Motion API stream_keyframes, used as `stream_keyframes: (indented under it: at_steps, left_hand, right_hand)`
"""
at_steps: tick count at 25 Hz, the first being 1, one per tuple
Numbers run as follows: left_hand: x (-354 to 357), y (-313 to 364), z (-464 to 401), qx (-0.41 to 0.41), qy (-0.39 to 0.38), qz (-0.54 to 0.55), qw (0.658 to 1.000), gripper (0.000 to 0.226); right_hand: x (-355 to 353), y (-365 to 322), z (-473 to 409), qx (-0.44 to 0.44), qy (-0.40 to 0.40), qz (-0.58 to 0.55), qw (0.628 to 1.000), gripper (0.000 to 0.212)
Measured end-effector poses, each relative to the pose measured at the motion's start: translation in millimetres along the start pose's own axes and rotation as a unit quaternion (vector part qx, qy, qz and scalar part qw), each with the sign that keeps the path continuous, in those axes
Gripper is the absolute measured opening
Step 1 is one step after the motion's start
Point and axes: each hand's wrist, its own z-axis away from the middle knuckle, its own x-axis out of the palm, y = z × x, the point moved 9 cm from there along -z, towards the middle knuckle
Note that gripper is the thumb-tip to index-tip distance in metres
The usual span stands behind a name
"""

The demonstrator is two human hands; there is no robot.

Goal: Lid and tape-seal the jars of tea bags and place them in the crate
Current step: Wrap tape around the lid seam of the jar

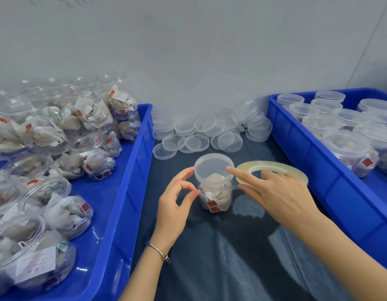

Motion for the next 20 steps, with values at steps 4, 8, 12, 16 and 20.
stream_keyframes:
  at_steps: [4, 8, 12, 16, 20]
  left_hand:
    - [3, -4, -6, -0.004, -0.004, 0.038, 0.999, 0.011]
    - [5, -4, -8, -0.01, 0.003, 0.051, 0.999, 0.01]
    - [6, -2, -11, -0.008, 0.005, 0.057, 0.998, 0.01]
    - [6, -2, -17, -0.005, 0.005, 0.052, 0.999, 0.009]
    - [16, -10, -28, -0.038, -0.039, 0.086, 0.995, 0.01]
  right_hand:
    - [3, 1, 0, 0.007, -0.033, -0.013, 0.999, 0.047]
    - [5, 4, 1, 0.021, -0.046, -0.041, 0.998, 0.043]
    - [6, 7, 0, 0.044, -0.062, -0.044, 0.996, 0.051]
    - [4, 9, 0, 0.065, -0.057, -0.061, 0.994, 0.053]
    - [6, 2, -2, 0.043, -0.085, -0.052, 0.994, 0.041]
